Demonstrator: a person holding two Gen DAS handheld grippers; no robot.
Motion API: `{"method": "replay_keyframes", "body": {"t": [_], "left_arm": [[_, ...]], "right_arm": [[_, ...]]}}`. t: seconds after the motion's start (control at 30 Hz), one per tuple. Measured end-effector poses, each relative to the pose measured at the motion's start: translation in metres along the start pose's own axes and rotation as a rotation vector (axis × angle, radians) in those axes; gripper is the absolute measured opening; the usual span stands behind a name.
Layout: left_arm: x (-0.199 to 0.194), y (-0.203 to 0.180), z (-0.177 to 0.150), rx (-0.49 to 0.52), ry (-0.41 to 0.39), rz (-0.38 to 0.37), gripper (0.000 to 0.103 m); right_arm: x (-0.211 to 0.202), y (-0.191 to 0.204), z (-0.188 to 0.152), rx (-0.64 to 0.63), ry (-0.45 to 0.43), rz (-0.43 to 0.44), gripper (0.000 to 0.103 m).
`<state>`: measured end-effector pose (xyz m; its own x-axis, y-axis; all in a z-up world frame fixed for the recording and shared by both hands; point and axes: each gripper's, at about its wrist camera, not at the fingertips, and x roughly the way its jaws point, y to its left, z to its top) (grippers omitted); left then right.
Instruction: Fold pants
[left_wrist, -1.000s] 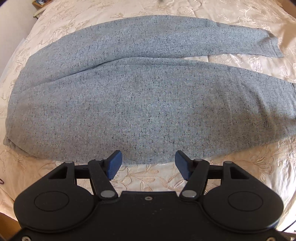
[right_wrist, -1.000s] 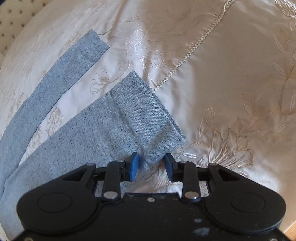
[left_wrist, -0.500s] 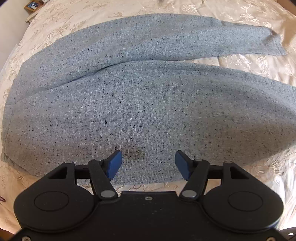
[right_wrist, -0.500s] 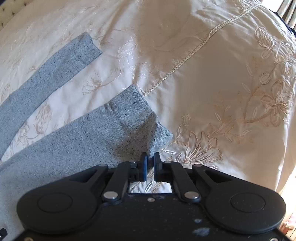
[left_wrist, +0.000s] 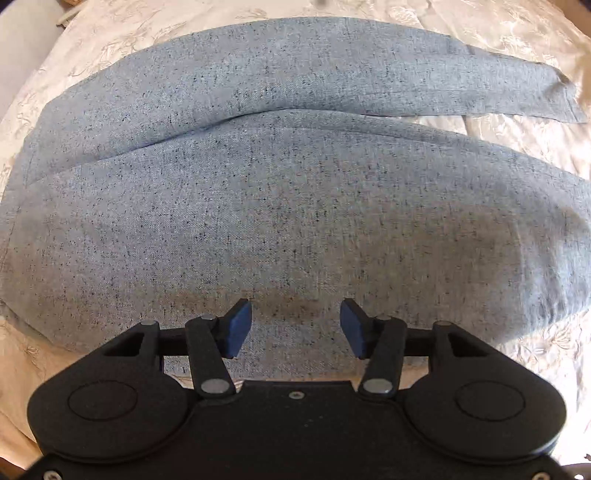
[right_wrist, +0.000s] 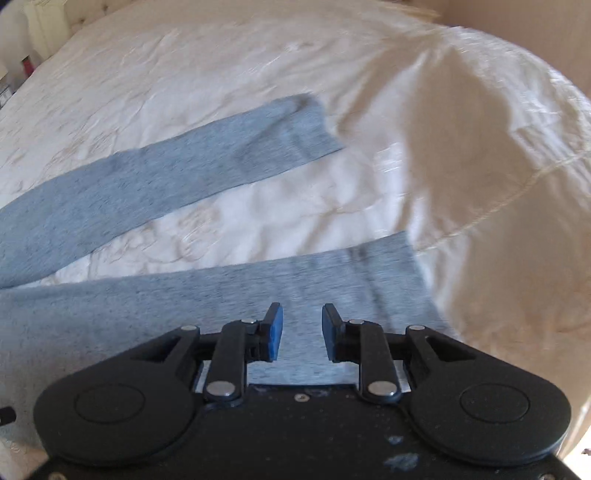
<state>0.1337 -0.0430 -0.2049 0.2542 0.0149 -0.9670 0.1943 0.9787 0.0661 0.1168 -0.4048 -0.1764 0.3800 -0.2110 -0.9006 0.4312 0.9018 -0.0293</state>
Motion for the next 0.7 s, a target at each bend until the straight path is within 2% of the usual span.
{"method": "replay_keyframes", "body": {"t": [0.03,0.07,0.1,0.17,0.2,0.27,0.37,0.53,0.63,0.7], "left_arm": [[0.009,0.001,0.000,0.008,0.031,0.012,0.060],[0.025,0.000,0.000,0.032,0.098,0.039,0.063],[0.037,0.001,0.000,0.054,0.148,0.058,0.063],[0.029,0.009,0.004,0.034,0.142,0.025,0.059],[0.022,0.012,0.009,0.029,0.139,0.019,0.056],[-0.009,0.024,0.028,0.036,0.079,0.011,0.054],[-0.054,0.039,0.071,0.043,-0.043,0.020,0.054],[-0.113,0.059,0.159,0.043,-0.228,0.047,0.056],[-0.131,0.066,0.193,0.025,-0.297,0.084,0.057],[-0.132,0.069,0.207,0.003,-0.310,0.110,0.059]], "right_arm": [[0.014,0.005,0.001,-0.012,0.025,0.009,0.024],[0.028,0.007,0.002,-0.015,0.053,-0.006,0.023],[0.047,0.008,0.003,-0.008,0.096,-0.049,0.022],[0.064,-0.004,0.006,0.038,0.142,-0.153,0.023],[0.066,-0.011,0.011,0.064,0.155,-0.178,0.025],[0.054,-0.019,0.024,0.110,0.153,-0.146,0.026],[0.023,-0.017,0.054,0.131,0.071,-0.071,0.026],[-0.005,0.003,0.130,0.129,-0.047,0.028,0.026],[-0.001,0.015,0.174,0.172,-0.039,0.081,0.026],[0.006,0.026,0.198,0.169,-0.033,0.109,0.026]]}}
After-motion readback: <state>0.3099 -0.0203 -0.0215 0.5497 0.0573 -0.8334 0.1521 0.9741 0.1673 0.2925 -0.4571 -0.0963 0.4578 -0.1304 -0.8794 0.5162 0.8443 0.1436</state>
